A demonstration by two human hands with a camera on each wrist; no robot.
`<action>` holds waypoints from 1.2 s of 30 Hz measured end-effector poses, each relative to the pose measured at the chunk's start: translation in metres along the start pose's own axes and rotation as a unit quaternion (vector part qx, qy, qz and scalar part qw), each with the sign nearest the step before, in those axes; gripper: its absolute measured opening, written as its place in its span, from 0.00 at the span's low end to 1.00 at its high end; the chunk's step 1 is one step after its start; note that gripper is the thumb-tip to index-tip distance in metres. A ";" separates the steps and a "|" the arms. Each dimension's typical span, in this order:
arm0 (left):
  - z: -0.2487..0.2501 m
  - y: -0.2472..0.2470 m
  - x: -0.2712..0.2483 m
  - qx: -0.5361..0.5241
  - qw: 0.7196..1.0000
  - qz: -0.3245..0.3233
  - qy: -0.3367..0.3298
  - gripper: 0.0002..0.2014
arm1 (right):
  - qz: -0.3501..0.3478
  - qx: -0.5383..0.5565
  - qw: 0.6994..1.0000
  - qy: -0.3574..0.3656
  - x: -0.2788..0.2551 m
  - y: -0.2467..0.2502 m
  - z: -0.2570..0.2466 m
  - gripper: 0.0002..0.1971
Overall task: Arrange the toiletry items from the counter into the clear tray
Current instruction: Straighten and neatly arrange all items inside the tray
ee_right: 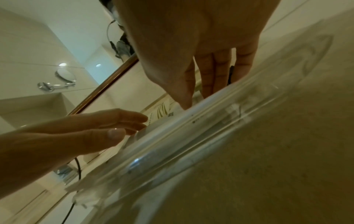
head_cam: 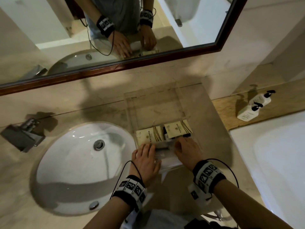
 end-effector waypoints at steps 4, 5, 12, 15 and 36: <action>-0.001 0.008 0.000 -0.006 1.000 0.024 -0.013 0.31 | -0.007 0.083 0.996 -0.034 0.006 0.002 0.005 0.03; -0.002 0.009 0.000 -0.013 0.999 0.027 -0.013 0.31 | -0.010 0.098 0.994 -0.045 0.007 0.003 0.005 0.03; -0.012 0.007 0.012 -0.008 0.999 0.028 -0.027 0.34 | -0.015 0.158 0.986 -0.042 0.009 0.004 0.001 0.09; -0.014 0.009 0.015 -0.007 0.999 0.037 -0.030 0.32 | -0.012 0.153 0.988 -0.035 0.010 0.005 0.000 0.10; -0.030 0.009 0.012 -0.006 0.999 0.040 -0.014 0.31 | 0.023 0.187 0.982 -0.030 0.009 0.009 0.005 0.15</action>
Point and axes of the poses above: each hand's wrist, its own x-axis towards the middle knuckle, its own y-axis out of the back of the hand, z = x × y, the point moved 5 cm from there along x, towards the middle knuckle, and after that the axes turned 2 degrees about -z, right-handed, at the moved point
